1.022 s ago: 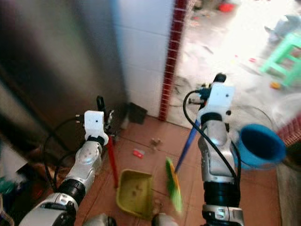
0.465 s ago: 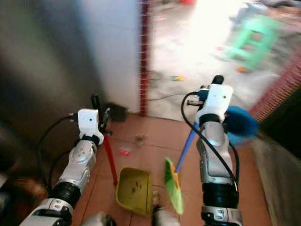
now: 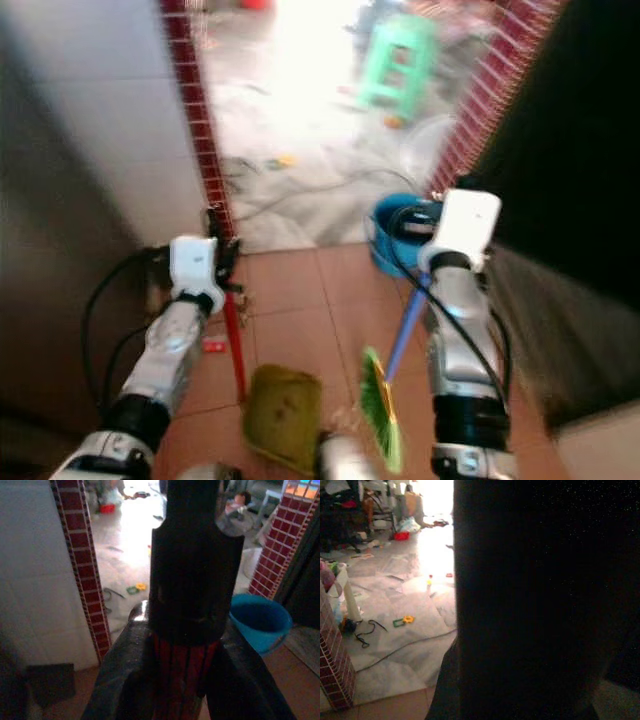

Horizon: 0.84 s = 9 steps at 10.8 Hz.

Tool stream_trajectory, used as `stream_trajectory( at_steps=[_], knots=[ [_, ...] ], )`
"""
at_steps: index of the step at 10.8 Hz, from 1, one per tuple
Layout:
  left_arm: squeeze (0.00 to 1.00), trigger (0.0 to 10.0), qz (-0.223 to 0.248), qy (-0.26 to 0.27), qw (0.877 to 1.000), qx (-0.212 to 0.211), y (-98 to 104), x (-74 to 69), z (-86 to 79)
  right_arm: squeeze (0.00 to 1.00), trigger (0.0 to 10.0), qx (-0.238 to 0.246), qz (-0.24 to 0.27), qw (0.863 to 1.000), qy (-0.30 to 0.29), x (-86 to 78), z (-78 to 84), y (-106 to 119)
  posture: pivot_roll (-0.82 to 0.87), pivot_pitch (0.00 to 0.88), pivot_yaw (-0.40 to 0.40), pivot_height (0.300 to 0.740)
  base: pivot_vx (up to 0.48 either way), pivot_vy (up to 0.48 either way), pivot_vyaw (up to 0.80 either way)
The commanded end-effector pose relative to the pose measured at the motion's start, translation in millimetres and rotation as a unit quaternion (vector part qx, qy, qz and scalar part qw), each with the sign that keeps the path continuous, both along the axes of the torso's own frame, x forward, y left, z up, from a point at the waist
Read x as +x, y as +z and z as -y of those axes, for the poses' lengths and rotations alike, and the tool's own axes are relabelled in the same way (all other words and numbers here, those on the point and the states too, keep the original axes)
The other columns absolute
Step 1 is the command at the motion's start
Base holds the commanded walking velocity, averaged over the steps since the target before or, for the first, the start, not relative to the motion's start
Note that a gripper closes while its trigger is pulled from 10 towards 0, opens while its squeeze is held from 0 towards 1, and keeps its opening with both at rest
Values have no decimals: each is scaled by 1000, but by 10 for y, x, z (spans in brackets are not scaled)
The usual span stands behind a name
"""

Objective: Sweep floor

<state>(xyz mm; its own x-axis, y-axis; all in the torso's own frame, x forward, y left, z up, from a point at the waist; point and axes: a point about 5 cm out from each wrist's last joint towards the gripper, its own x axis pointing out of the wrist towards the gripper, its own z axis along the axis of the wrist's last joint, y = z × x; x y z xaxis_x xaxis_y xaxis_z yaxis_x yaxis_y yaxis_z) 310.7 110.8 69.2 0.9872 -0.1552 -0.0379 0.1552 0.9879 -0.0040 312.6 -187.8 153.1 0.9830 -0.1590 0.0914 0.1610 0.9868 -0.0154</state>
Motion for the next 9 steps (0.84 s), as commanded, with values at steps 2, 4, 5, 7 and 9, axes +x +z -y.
stream_trajectory(
  at_steps=[2, 4, 5, 7, 9],
  knots=[
    [0, 10000, 21, -11, 1000, -12, 113, 18, 93, 0, 10000, -4, 12, 1000, 0, 3, 28, 59, -116, 74, -6, 740, 0, 0, 0],
    [0, 10000, 26, -1, 1000, 2, 132, 16, 64, 0, 10000, -14, 1, 1000, -5, -7, 32, 28, -114, 77, -6, 740, 0, 0, 0],
    [0, 10000, 27, 26, 999, 26, 140, 30, -14, 0, 10000, -23, -9, 1000, -8, -3, 35, 1, -110, 79, -5, 740, 0, 0, 0],
    [0, 10000, 46, 87, 994, 52, 134, 50, -122, 0, 10000, -46, -51, 997, -27, -6, 58, -117, -104, 81, -7, 740, 0, 0, 0],
    [0, 10000, 11, 133, 989, 64, -35, 63, -137, 0, 10000, -56, -66, 995, -51, 3, 110, -142, -114, 78, -9, 740, 0, 0, 0]
  ],
)
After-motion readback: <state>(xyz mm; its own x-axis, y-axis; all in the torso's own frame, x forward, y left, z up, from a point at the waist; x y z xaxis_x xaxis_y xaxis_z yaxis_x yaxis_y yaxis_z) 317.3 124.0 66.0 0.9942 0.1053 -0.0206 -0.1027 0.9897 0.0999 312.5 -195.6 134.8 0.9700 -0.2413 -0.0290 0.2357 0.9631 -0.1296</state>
